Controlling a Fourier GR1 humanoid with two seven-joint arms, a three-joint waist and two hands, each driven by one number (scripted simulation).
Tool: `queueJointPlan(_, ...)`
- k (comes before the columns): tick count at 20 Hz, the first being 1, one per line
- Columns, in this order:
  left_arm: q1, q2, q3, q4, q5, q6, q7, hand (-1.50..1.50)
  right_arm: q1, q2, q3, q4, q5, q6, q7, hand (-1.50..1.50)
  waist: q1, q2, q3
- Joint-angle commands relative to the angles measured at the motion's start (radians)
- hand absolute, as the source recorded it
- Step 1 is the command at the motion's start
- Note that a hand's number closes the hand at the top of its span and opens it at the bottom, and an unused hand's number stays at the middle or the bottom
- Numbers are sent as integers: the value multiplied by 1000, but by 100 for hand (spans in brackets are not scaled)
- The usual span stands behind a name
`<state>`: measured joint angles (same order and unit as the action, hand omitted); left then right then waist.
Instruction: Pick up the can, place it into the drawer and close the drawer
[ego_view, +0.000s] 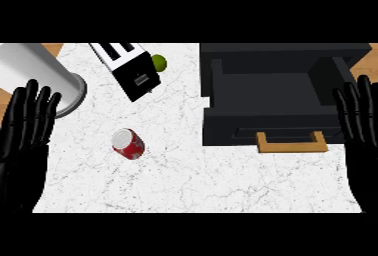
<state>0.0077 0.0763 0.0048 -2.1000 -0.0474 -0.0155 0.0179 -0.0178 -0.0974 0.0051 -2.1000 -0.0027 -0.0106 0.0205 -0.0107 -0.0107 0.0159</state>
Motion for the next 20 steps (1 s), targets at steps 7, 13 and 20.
queueJointPlan(7,30,113,-15,153,201,-223,111,-150,103,34,-49,67,9,-71,115,-150,-15,22,-15)
queueJointPlan(13,19,201,81,99,350,-296,241,-150,167,6,-111,5,-21,-58,164,-150,8,10,-16)
queueJointPlan(20,98,213,160,35,419,-365,270,-150,291,-17,-213,-30,-140,56,97,-150,9,9,-16)
